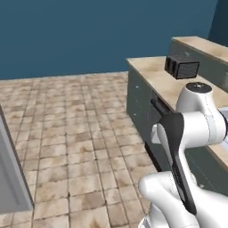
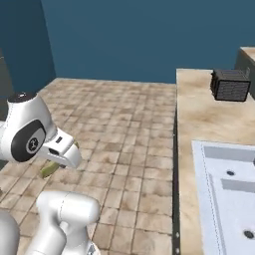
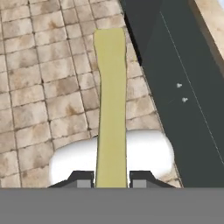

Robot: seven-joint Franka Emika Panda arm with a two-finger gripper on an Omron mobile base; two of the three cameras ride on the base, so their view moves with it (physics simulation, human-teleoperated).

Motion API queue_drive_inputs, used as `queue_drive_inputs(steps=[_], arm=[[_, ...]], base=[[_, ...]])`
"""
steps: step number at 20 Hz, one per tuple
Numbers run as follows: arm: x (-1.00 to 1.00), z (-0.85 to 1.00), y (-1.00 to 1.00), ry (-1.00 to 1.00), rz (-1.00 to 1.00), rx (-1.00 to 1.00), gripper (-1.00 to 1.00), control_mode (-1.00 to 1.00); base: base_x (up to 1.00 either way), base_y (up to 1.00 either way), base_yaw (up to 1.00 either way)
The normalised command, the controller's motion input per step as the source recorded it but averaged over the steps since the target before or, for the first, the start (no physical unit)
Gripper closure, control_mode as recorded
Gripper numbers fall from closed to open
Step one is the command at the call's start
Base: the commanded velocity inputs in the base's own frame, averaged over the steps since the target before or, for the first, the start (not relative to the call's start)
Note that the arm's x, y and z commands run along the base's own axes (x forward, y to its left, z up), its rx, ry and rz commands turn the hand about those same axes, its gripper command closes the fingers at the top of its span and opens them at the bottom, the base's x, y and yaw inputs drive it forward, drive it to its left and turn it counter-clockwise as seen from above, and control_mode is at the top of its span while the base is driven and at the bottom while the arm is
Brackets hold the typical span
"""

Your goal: Retrieve the butter from the fridge and place it on a plate on the dining table. Then retrieve the butter knife by the fridge and place it near the plate.

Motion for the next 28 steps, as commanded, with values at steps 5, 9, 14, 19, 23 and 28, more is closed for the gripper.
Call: queue_drive_inputs(steps=[5, 9, 14, 19, 23, 28], arm=[[0.0, 0.0, 0.0, 0.0, 0.0, 0.0, 1.0, 1.0], [0.0, 0.0, 0.0, 0.0, 0.0, 0.0, 1.0, 1.0], [0.0, 0.0, 0.0, 0.0, 0.0, 0.0, 1.0, 1.0], [0.0, 0.0, 0.0, 0.0, 0.0, 0.0, 1.0, 1.0], [0.0, 0.0, 0.0, 0.0, 0.0, 0.0, 1.0, 1.0], [0.0, 0.0, 0.0, 0.0, 0.0, 0.0, 1.0, 1.0]], base=[[1.0, 0.0, 0.14], [1.0, -0.06, 0.01], [1.0, 0.05, 0.0], [1.0, 0.0, 0.0], [1.0, 0.14, 0.0], [1.0, 0.23, -0.04]])
